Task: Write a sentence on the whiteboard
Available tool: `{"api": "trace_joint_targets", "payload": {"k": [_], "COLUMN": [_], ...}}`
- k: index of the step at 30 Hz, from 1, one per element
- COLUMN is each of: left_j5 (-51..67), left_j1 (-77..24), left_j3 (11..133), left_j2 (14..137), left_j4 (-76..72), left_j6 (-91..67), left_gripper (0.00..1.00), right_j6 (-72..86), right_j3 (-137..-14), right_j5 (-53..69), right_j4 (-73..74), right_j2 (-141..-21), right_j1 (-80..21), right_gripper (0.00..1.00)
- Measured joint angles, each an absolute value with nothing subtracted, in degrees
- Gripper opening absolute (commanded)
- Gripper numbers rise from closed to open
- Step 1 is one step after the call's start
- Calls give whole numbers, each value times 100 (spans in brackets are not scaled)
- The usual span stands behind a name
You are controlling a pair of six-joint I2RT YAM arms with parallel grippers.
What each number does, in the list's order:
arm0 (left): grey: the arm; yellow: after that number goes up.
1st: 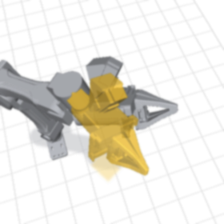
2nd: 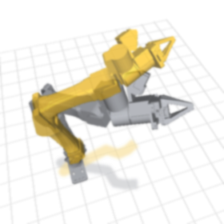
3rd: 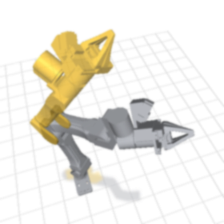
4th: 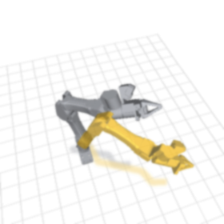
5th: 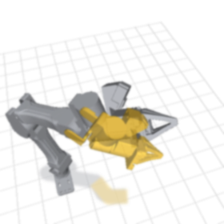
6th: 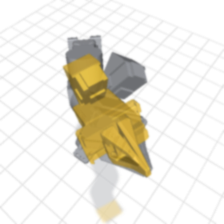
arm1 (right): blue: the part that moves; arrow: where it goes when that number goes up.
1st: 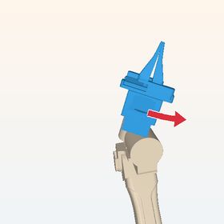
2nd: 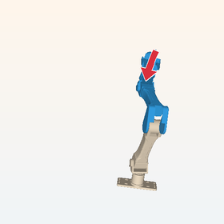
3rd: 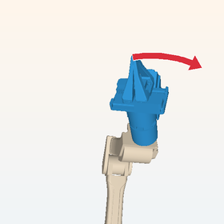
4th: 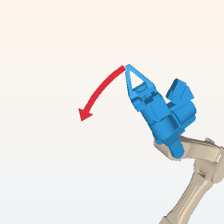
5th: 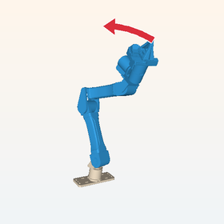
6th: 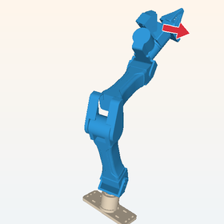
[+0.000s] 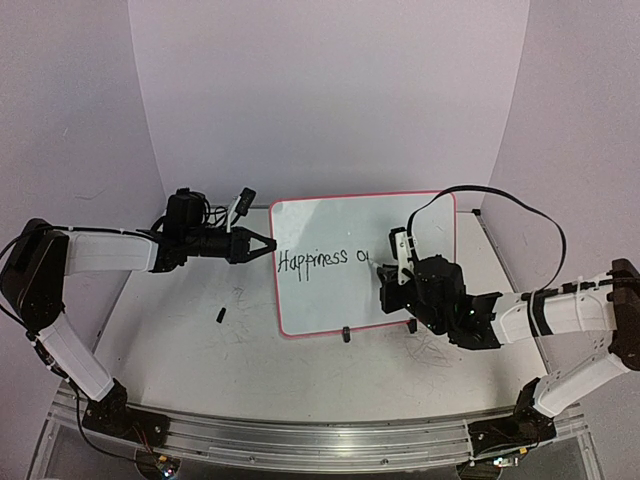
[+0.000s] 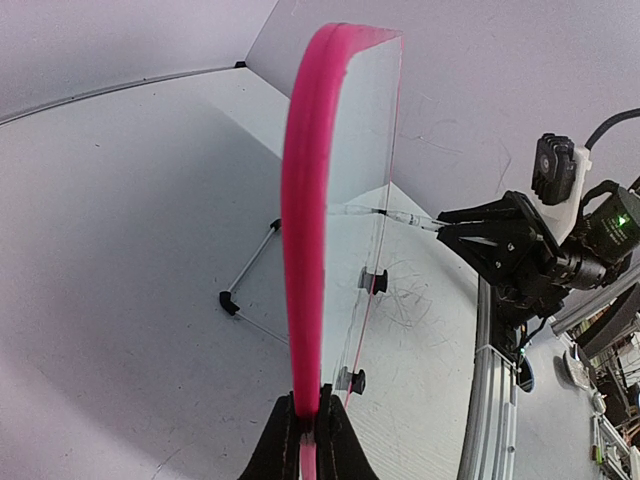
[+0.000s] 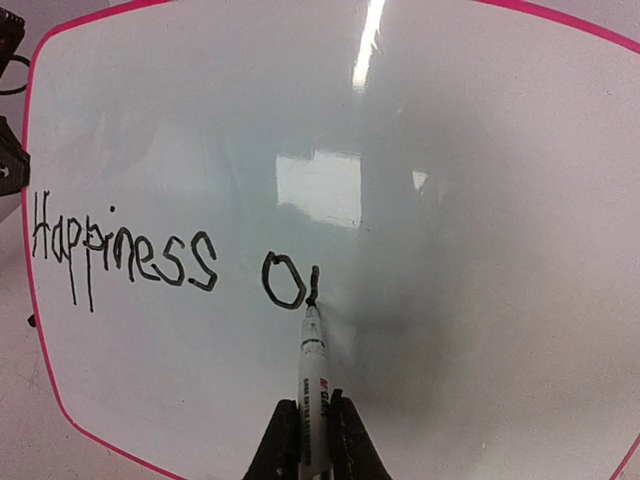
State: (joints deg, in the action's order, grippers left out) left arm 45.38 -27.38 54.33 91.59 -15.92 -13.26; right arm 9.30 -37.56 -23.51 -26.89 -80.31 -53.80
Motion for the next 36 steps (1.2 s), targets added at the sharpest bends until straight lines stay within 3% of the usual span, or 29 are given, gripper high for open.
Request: {"api": "trace_joint_targets", "payload": {"k": [36], "left_j5": [4539], "left_j1": [-2740], "left_j3": [5435], "left_j2": [9159], "left_j4": [-1588], "left_j6": [-1326], "left_gripper": [0], "right_j6": [824], "right_j3": [-3903], "right_j5": [-2826], "right_j4": [-2902], "right_j2": [-8121], "right_j1": [-5378], "right_gripper": [0]}}
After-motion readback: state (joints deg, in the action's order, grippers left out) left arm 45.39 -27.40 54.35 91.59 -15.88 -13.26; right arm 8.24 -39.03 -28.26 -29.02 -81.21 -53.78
